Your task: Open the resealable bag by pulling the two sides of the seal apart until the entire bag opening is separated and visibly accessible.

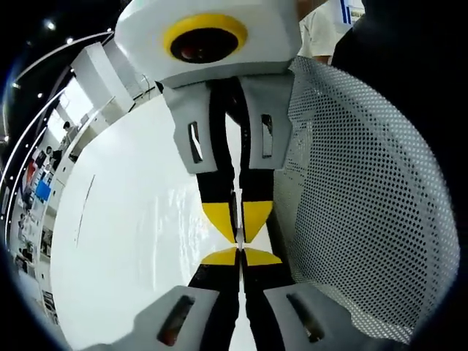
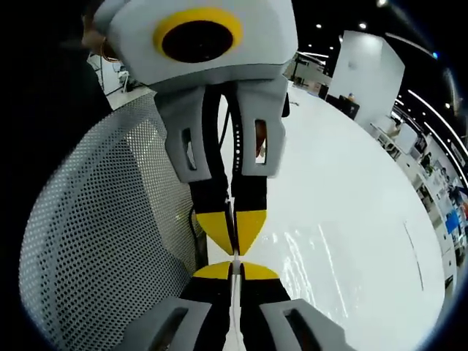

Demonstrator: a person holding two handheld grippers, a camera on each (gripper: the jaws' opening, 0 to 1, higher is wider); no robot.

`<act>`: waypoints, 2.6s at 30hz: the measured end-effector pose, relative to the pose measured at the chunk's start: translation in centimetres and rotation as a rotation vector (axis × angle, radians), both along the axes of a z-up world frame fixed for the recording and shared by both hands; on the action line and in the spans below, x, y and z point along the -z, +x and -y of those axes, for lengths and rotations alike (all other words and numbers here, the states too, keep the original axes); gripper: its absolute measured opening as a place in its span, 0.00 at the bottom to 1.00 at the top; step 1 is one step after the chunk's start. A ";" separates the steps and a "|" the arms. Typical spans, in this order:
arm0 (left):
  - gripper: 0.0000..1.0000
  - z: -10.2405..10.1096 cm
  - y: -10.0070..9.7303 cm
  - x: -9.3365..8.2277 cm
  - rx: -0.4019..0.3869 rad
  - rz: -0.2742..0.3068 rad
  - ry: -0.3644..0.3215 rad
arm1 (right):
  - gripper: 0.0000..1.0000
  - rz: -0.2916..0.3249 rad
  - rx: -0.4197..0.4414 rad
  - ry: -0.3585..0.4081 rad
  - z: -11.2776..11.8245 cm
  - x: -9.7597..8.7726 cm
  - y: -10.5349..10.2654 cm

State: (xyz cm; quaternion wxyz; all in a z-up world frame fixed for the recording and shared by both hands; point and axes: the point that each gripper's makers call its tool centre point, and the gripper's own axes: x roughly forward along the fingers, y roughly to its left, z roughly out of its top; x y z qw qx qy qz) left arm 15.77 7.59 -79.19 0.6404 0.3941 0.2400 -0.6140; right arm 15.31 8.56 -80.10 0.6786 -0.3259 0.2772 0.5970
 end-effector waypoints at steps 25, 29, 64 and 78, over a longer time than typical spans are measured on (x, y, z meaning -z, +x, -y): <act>0.00 -1.0 0.3 0.0 -0.027 0.000 -0.003 | 0.00 -0.003 0.012 -0.017 0.9 0.4 0.3; 0.00 -1.2 0.5 -0.2 -0.040 -0.004 -0.012 | 0.00 -0.004 0.018 -0.015 1.1 0.4 0.4; 0.00 -2.2 0.7 -0.3 -0.049 0.011 -0.004 | 0.00 -0.007 0.031 -0.041 2.6 0.8 0.6; 0.00 -2.6 0.8 -0.1 -0.058 0.005 0.002 | 0.00 -0.017 0.052 -0.052 3.6 1.2 0.6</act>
